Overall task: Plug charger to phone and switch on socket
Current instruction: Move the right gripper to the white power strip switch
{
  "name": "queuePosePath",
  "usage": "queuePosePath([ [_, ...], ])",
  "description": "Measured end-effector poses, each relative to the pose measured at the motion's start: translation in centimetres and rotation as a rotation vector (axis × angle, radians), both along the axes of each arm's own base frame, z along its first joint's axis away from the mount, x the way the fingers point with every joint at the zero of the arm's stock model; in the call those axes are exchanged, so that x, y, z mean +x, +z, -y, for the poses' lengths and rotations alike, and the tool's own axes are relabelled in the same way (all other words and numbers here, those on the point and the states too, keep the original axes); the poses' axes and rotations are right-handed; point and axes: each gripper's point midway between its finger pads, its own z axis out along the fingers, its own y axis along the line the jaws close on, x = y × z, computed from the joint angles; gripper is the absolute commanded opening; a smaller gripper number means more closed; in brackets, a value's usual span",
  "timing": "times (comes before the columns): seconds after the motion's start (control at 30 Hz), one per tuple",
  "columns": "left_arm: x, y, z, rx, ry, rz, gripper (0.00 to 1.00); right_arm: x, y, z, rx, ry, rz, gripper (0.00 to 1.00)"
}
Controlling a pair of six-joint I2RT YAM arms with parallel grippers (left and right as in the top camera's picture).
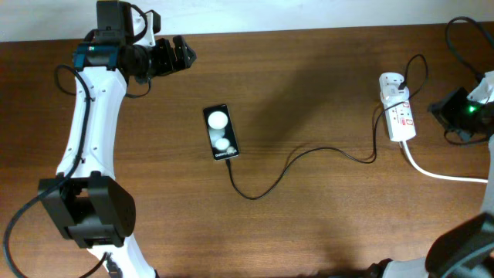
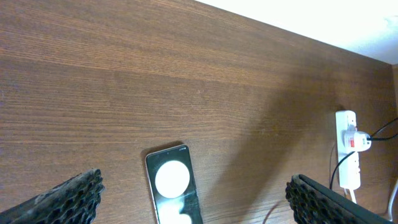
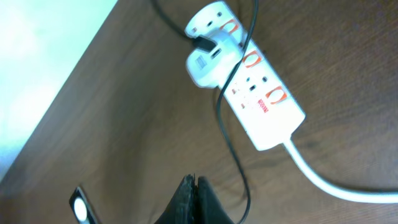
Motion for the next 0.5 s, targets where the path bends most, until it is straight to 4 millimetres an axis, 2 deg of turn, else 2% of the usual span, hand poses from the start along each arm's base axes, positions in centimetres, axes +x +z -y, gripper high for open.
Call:
queuePosePath([
  [0.1,0.0,0.0,0.0,0.0,0.0,0.001,0.99,1.9,-3.5,2.2,0.033,-0.015,-0.004,0.04],
  [0.17,0.0,0.0,0.0,0.0,0.0,0.001,0.99,2.9,-5.5,2.9,0.042,-0.014,-0.009,0.04],
  [0.2,0.0,0.0,0.0,0.0,0.0,0.0,0.99,3.7,-7.7,3.4,0.055,-0.016,-0.023,0.04],
  [0.3,0.0,0.0,0.0,0.0,0.0,0.0,0.99,5.3,-10.9,4.5,0.068,-0.038,-0.022,0.04],
  [0.4,0.0,0.0,0.0,0.0,0.0,0.001,0.99,6.2,-13.3,5.2,0.074,-0.047,-0.022,0.04],
  [0.5,0.0,0.0,0.0,0.0,0.0,0.001,0.99,7.4,-13.9,5.7,0.053,-0.048,0.016,0.04],
])
